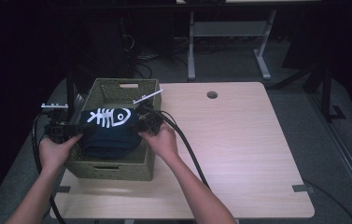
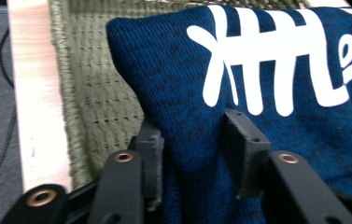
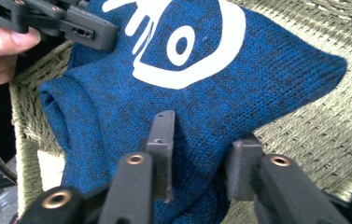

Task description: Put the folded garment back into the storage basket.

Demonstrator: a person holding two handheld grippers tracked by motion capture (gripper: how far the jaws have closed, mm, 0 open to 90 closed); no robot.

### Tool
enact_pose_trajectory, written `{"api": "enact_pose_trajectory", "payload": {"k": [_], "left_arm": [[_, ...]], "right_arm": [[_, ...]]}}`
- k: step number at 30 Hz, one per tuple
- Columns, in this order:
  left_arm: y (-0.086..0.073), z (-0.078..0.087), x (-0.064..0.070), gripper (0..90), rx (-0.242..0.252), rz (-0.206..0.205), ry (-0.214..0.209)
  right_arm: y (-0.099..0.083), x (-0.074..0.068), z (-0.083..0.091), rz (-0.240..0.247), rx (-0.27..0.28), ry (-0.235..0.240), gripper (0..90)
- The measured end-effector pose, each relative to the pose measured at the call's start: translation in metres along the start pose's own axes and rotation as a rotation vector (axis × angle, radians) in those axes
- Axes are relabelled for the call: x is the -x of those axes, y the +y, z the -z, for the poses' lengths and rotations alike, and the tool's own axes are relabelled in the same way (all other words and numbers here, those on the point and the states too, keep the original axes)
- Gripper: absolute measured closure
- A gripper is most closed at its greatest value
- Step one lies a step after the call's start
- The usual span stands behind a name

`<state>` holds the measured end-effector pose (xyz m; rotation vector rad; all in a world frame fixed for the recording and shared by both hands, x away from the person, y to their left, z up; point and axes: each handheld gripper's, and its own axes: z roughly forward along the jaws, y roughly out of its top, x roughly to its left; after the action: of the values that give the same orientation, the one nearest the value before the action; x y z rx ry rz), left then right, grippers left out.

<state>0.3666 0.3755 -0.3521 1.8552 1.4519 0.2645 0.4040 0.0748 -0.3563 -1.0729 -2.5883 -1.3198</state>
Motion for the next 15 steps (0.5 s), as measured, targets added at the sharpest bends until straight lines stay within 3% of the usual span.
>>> {"api": "enact_pose_trajectory", "payload": {"k": [1, 2, 3, 10, 15], "left_arm": [[0.001, 0.001, -0.001, 48.6, 0.019, 0.001, 0.059], [0.001, 0.001, -0.001, 48.7, 0.019, 0.001, 0.059], [0.002, 0.003, 0.0, 48.7, 0.035, -0.019, 0.088], [0.006, 0.005, 0.006, 49.5, 0.071, -0.031, 0.059], [0.008, 0.005, 0.018, 49.2, 0.08, -0.059, 0.017]], "right_arm": [[0.001, 0.0, -0.001, 0.01, -0.016, -0.016, 52.4], [0.002, 0.001, -0.001, 0.015, -0.011, -0.021, 48.1], [0.002, 0.003, -0.001, 0.003, -0.006, -0.019, 47.8], [0.003, 0.009, 0.008, -0.006, 0.001, -0.043, 44.2], [0.005, 0.015, 0.026, -0.019, 0.018, -0.029, 42.5]]}}
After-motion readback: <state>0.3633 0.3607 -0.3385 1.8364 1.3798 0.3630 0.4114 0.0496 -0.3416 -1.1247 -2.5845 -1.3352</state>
